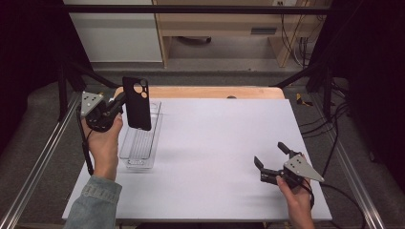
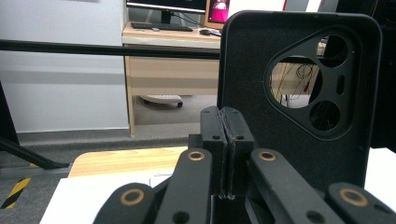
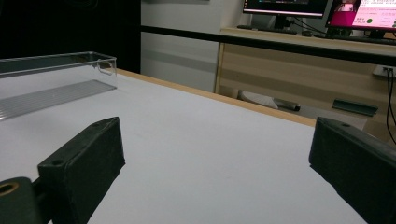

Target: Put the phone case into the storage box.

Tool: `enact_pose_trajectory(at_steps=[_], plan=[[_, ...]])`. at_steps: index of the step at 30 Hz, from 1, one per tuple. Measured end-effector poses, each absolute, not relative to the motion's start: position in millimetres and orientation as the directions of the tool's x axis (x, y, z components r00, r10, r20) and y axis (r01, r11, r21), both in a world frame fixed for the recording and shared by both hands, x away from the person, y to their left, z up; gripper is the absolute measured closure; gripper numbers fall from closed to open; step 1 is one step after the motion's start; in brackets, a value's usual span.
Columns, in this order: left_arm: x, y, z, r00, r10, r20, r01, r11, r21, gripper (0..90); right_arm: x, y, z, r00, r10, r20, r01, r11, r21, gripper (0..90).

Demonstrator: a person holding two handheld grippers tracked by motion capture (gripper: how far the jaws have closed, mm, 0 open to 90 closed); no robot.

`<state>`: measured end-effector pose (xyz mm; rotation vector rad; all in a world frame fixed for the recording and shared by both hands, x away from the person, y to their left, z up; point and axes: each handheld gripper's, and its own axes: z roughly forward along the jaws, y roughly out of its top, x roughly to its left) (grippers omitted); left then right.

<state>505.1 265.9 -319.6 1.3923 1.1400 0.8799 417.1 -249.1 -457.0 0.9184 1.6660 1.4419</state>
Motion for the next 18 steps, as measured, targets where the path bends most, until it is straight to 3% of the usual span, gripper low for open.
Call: enact_pose_trajectory(at_steps=[18], plan=[[516, 276, -324, 0.236, 0.969, -0.074, 0.148, 0.04, 0.988, 88.6, 417, -250, -456, -0.476, 0.876, -0.078, 0.044, 0.112, 0.993, 3.7]])
